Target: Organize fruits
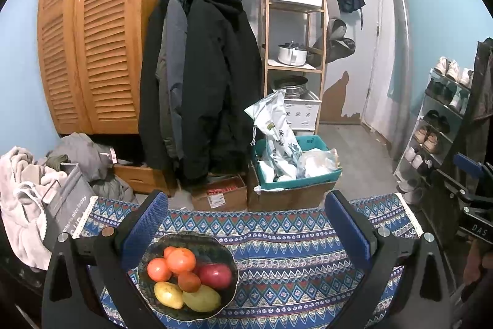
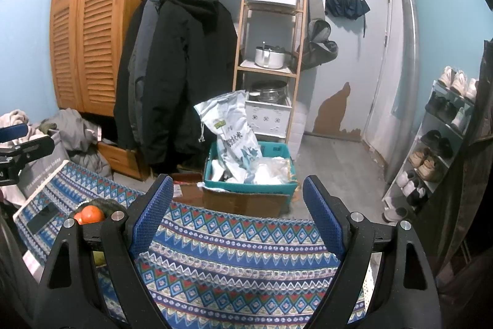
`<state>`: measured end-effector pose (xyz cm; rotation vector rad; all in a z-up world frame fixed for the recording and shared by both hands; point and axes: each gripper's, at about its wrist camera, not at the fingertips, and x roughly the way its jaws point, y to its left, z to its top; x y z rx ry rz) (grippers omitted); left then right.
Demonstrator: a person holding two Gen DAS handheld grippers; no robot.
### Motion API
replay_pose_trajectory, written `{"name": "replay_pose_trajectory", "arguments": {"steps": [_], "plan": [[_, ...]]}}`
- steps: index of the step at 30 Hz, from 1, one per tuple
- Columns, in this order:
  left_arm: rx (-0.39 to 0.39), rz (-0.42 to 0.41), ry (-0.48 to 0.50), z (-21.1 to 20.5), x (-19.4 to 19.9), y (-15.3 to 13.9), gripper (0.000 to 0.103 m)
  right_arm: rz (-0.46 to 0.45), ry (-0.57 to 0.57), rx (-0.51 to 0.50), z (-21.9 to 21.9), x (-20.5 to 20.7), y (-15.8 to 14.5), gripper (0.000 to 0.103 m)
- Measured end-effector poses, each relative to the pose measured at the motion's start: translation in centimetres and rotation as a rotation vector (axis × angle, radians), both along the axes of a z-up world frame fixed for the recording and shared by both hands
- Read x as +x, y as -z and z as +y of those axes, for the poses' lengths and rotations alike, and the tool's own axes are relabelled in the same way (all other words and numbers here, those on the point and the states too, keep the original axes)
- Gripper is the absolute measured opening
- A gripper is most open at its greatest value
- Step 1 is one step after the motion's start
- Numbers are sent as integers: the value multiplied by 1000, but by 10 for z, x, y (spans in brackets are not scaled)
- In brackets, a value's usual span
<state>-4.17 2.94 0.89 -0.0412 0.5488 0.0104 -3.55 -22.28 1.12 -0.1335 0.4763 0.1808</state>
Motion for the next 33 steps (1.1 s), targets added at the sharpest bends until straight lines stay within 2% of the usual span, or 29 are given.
{"name": "replay_pose_trajectory", "arguments": {"steps": [11,19,33], "plan": [[18,5,-25,1,-1,1,103,1,0,-3,0,0,0,85],[33,45,-48,1,3,4,103,1,-1,-2,-2,-2,1,85],[54,44,-63,-2,4,3,103,3,-3,-7,-1,-1,2,85]]}}
